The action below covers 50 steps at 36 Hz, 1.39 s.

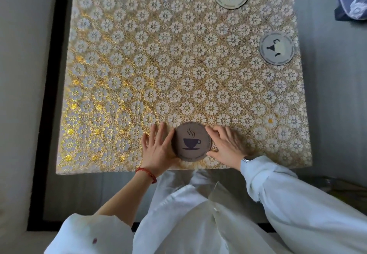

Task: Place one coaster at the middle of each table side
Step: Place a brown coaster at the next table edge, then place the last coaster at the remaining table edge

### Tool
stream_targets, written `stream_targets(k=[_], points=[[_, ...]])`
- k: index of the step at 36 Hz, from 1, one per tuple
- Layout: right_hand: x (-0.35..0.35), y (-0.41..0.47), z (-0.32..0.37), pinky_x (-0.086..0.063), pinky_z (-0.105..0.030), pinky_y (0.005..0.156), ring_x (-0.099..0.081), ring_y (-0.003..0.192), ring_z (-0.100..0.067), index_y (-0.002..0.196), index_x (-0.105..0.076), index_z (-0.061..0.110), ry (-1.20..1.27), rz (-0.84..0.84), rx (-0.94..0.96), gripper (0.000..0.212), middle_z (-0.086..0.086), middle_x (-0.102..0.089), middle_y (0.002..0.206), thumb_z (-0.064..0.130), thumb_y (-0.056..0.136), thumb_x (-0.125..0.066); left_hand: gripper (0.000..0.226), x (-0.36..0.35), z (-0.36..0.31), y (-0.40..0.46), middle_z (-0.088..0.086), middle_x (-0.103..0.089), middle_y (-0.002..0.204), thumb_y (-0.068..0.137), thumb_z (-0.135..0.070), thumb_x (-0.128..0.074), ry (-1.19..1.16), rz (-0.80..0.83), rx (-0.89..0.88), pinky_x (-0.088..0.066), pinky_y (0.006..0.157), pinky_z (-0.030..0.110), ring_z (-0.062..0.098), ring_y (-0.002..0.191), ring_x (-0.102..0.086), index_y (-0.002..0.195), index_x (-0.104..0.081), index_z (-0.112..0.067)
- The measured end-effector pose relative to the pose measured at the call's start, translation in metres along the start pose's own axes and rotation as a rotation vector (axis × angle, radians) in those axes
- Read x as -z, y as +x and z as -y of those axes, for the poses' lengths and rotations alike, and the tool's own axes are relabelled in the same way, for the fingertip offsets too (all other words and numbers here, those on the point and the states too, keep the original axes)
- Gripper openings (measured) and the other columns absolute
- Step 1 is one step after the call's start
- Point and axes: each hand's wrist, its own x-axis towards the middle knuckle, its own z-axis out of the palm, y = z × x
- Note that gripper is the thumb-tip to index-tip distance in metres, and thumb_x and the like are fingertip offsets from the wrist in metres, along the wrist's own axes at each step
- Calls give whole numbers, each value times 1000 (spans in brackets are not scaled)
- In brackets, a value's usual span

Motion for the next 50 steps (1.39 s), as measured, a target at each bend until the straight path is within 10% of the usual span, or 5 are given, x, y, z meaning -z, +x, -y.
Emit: stream_targets(k=[15,33,46,50], points=[[4,-3,-1,-23,-44,106,-22,124,-23,140,-9,23,45,63,-1,81,-2,-25,139,43,77,-56,104,13,2,-1,6,-3,155,59,-65,-65,86,49,-30,-1,111,56,29,141,3,140,-6,-36],[75,52,2,-32,-29,102,-41,121,-20,130,-40,11,485,-15,-194,41,-9,-44,127,7,89,-44,39,108,-11,85,6,-44,134,88,-32,-48,-43,59,-14,-31,106,48,25,124,-38,126,-45,-23],[202,187,-69,-36,-13,49,-45,55,-3,124,-47,11,500,-369,-227,33,2,-54,94,16,91,-44,49,210,-66,245,9,-33,142,89,-32,-47,-25,-75,-26,-34,107,48,27,128,-34,135,-31,-22],[230,244,-102,-50,-29,73,-58,86,-20,120,-47,4,484,-442,-275,31,-14,-58,115,15,91,-43,55,210,-72,294,11,-24,148,90,-35,-45,-6,-80,18,-29,108,54,31,133,-26,138,-23,-23]])
